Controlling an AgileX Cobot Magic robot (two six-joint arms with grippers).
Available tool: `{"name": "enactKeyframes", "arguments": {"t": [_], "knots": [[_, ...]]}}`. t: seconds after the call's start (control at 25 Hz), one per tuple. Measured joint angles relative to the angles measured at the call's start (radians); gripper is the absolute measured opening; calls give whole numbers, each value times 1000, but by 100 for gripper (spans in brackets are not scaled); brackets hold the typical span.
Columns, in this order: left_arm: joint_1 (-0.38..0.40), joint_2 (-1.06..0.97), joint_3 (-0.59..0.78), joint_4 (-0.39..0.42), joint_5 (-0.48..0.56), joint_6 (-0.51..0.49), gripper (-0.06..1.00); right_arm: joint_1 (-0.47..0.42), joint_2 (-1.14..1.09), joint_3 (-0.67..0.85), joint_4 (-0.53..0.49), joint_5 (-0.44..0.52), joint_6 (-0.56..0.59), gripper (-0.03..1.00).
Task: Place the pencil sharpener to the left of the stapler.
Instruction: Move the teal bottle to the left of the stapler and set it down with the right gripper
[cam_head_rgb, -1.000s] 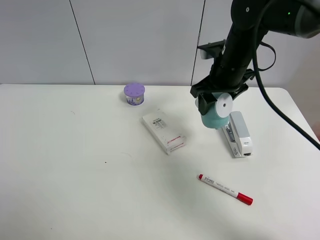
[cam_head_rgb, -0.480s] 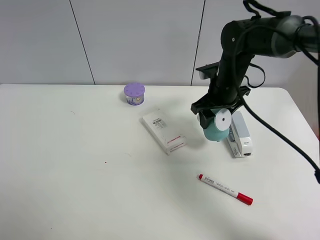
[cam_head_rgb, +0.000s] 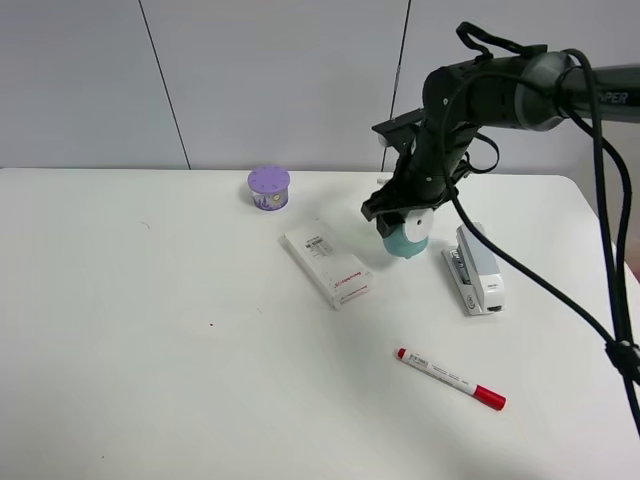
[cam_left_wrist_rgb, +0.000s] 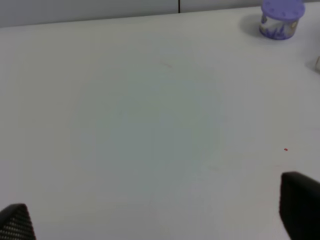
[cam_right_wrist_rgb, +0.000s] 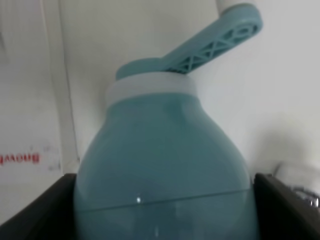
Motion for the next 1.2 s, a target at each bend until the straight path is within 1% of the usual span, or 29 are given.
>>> {"name": "enactKeyframes", "arguments": {"t": [0.12, 0.24, 0.44, 0.56, 0.84, 1.2], "knots": [[0, 0, 0, 0, 0, 0, 99, 19, 0, 53, -10, -68, 0, 66], [0, 0, 0, 0, 0, 0, 99, 29, -21, 168, -9, -133, 22, 66], [0, 0, 0, 0, 0, 0, 99, 29, -132, 367, -10, -320, 69, 66], [0, 0, 0, 0, 0, 0, 99, 22, -168, 439, -10, -394, 90, 66], [0, 0, 0, 0, 0, 0, 99, 11, -168, 490, -10, -454, 123, 66], [0, 0, 0, 0, 0, 0, 99, -1, -167, 490, -27, -477, 138, 66]]}}
